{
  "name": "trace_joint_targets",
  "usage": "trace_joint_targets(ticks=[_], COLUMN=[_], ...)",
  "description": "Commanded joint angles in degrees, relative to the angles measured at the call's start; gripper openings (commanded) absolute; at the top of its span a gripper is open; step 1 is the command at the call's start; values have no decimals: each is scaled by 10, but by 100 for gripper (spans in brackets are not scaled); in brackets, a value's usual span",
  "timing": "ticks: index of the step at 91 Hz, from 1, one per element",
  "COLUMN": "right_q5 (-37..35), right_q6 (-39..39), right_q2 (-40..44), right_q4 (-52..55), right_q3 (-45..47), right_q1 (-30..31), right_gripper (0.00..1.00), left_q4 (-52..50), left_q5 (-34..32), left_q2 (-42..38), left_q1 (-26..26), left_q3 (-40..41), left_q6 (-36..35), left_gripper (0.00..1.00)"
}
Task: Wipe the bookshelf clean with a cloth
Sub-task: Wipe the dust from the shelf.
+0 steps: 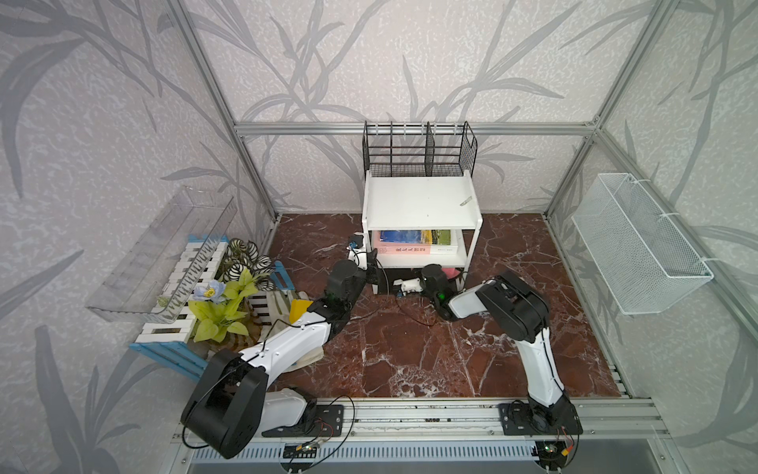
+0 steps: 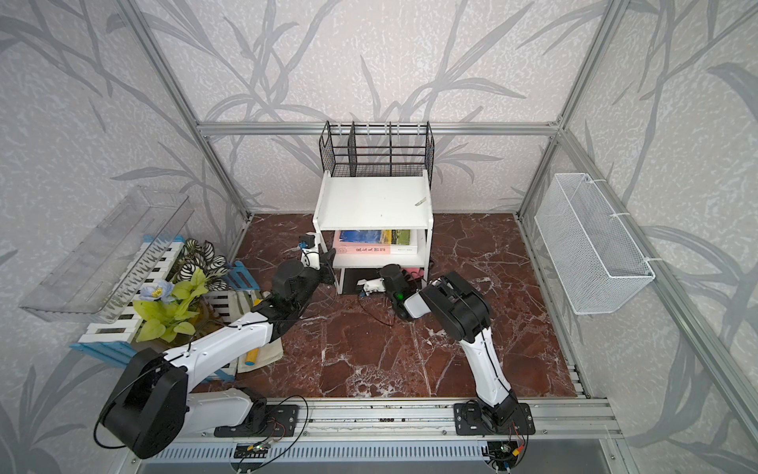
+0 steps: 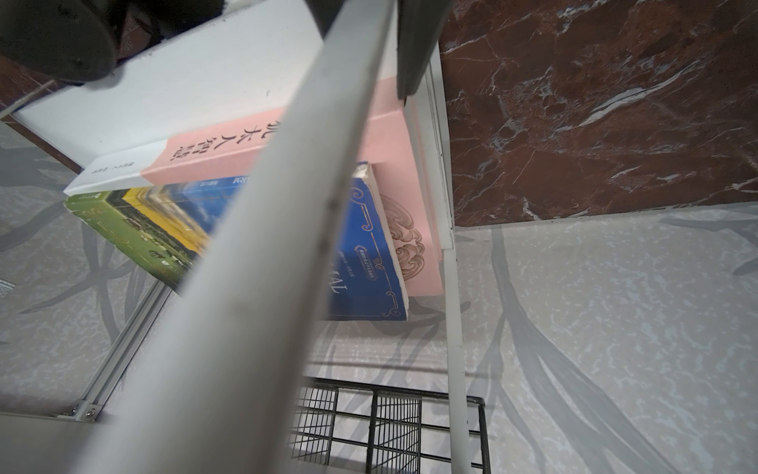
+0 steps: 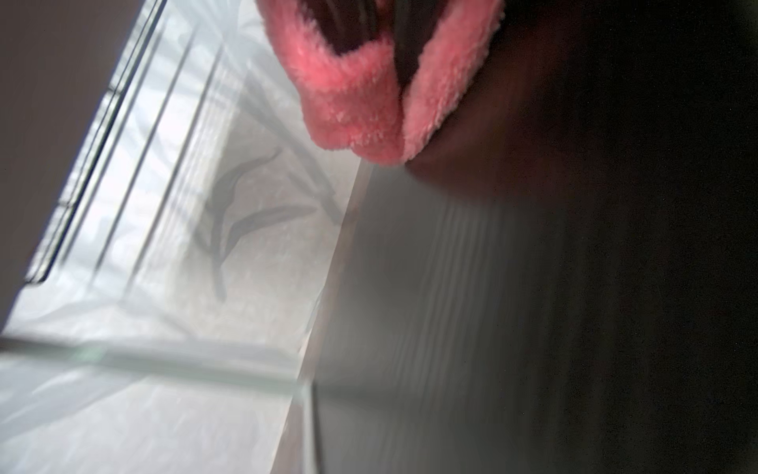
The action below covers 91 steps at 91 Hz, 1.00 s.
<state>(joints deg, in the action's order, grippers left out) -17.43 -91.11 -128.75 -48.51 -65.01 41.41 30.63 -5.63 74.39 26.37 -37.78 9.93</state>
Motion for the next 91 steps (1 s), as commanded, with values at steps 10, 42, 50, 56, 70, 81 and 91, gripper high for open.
trace_joint_targets(ticks=[10, 42, 50, 56, 70, 81, 91], right_q5=[35, -40, -23, -14, 35, 77, 94], right_q6=[22, 50, 83, 104, 143, 194, 219], right_q2=[-87, 41, 49, 31, 15, 57, 100], right_q4=[108, 37, 84, 76, 25, 0, -8], right_q3=[-139, 100, 88, 59, 19, 46, 96], right_q1=[49, -42, -17, 9, 67, 86, 86], right_gripper=[0, 0, 0, 0, 0, 0, 0], left_q4=[-29, -79, -80, -78, -72, -88, -115], left_q5=[-44, -69, -65, -72, -72, -76, -65], left_q2=[73, 60, 58, 59, 63, 54, 33], left_q1=[-41, -38, -35, -32, -24, -22, -25], left_q3=[-44, -65, -58, -54, -53, -58, -63], left_q6=[170, 185, 213, 236, 270, 265, 218], left_gripper=[0, 0, 0, 0, 0, 7, 30])
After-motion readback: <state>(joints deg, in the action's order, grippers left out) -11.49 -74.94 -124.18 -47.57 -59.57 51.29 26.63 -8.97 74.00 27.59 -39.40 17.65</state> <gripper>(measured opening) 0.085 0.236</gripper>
